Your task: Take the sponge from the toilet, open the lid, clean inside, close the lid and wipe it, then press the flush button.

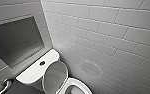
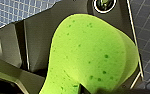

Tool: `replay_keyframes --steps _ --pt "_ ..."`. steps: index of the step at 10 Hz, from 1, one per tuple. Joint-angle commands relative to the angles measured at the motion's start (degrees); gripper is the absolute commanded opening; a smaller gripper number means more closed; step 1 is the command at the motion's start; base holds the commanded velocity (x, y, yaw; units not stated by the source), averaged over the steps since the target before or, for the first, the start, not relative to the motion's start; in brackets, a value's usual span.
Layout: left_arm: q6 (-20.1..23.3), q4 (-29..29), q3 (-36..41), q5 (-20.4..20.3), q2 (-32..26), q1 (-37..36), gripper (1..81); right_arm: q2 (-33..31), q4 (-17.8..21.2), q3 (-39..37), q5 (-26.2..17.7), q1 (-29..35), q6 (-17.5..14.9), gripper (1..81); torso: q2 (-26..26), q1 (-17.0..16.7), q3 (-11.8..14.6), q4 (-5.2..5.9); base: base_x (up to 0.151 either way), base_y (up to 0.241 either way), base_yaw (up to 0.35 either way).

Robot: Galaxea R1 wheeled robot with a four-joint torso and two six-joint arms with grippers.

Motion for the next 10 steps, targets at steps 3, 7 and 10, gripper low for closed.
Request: replay_keyframes --steps 3,7,10 --pt "9.45 -10.94 -0.04 3.08 0.15 -0.14 81.1 -8.45 -0.81 11.23 -0.56 0.15 0.12 1.0 0.0 0.0 0.02 0.0 0.0 0.0 0.0" --pt "9.45 -4.16 0.05 2.47 1.82 -0.14 81.1 -20.13 -0.72 24.83 2.5 1.12 0.56 1.0 0.0 0.0 0.02 0.0 0.0 0.0 0.0" --pt "9.45 -3.98 -0.21 2.29 3.05 -0.49 81.1 -29.38 -0.29 37.08 4.18 4.36 0.65 1.0 0.0 0.0 0.04 0.0 0.0 0.0 0.0"
